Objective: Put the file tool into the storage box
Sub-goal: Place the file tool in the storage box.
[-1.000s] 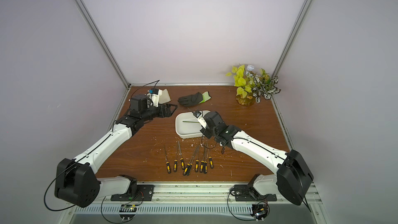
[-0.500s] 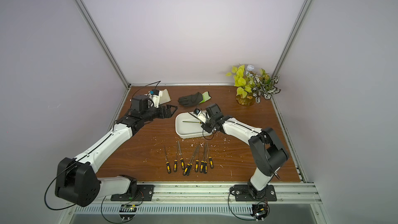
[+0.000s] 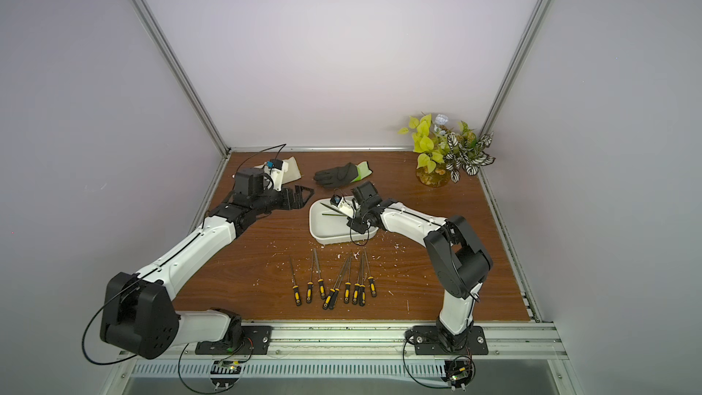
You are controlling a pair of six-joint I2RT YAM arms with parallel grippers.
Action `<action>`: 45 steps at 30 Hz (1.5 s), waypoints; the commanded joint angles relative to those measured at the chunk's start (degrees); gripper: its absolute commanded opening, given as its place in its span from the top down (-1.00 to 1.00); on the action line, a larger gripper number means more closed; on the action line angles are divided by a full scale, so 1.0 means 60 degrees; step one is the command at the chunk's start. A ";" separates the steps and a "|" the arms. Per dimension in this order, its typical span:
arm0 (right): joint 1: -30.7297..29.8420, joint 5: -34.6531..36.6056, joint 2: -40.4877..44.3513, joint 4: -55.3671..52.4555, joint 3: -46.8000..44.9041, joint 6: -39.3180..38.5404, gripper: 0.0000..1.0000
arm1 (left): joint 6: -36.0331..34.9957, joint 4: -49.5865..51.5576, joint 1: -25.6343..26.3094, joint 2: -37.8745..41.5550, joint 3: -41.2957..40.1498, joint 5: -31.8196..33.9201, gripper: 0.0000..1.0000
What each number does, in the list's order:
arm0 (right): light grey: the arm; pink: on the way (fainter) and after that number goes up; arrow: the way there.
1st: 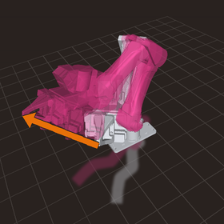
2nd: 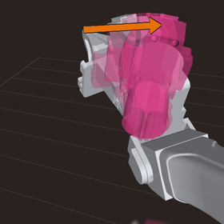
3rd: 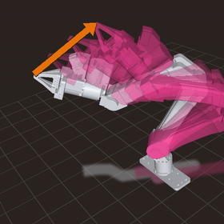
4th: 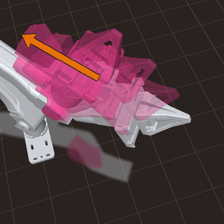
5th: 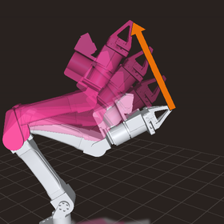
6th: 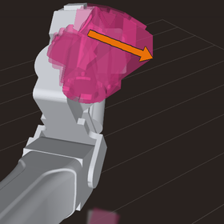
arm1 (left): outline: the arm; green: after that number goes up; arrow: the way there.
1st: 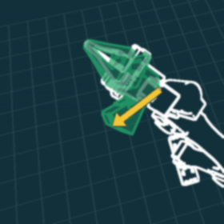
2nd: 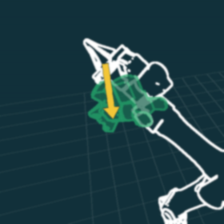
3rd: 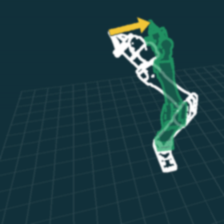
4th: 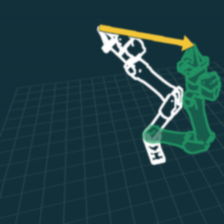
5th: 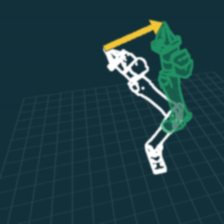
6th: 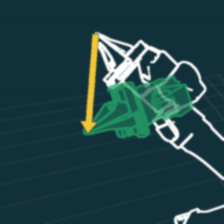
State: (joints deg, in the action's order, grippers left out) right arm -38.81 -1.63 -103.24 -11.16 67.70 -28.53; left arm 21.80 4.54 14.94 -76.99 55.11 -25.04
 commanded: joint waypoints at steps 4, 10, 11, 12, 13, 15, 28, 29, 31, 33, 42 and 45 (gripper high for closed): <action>-0.0467 0.1740 -0.0416 -0.0525 0.0445 -0.0645 0.82 | -0.0100 0.0237 0.0059 -0.0242 0.0203 -0.0008 -1.00; -0.0550 0.2196 -0.0289 -0.0162 0.0281 -0.0648 0.81 | -0.0103 0.0310 0.0065 -0.0394 0.0263 -0.0013 -1.00; -0.0573 0.2266 -0.0298 -0.0176 0.0318 -0.0649 0.81 | -0.0096 0.0353 0.0063 -0.0423 0.0296 -0.0017 -1.00; -0.0589 0.2331 -0.0313 -0.0199 0.0318 -0.0668 0.80 | -0.0096 0.0396 0.0059 -0.0454 0.0330 -0.0039 -1.00; -0.0597 0.2398 -0.0313 -0.0219 0.0332 -0.0679 0.80 | -0.0096 0.0423 0.0063 -0.0480 0.0342 -0.0041 -1.00; -0.0646 0.2600 -0.0233 -0.0173 0.0290 -0.0715 0.80 | -0.0103 0.0446 0.0064 -0.0497 0.0358 -0.0046 -1.00; -0.0647 0.3652 -0.0258 0.0519 0.0404 -0.1587 0.64 | -0.0045 0.0404 0.0059 -0.0407 0.0322 -0.0126 -1.00; -0.0651 0.3668 -0.0331 0.0569 0.0420 -0.1616 0.62 | -0.0041 0.0401 0.0060 -0.0410 0.0321 -0.0148 -1.00; -0.0648 0.3840 -0.0411 0.0829 0.0353 -0.1686 0.61 | -0.0019 0.0393 0.0071 -0.0439 0.0321 -0.0183 -1.00; -0.0651 0.4103 -0.0445 0.1157 0.0228 -0.1775 0.58 | -0.0004 0.0401 0.0079 -0.0469 0.0321 -0.0227 -1.00; -0.0646 0.4491 -0.0440 0.1806 0.0092 -0.1459 0.33 | -0.0008 0.0442 0.0096 -0.0527 0.0336 -0.0224 -1.00; -0.0638 0.4382 -0.0310 0.1895 0.0015 -0.1072 0.09 | -0.0044 0.0462 0.0093 -0.0506 0.0350 -0.0194 -1.00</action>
State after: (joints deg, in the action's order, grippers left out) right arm -42.30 23.88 -106.13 -2.17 67.90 -37.32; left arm 21.85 6.70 15.00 -79.85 55.33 -25.65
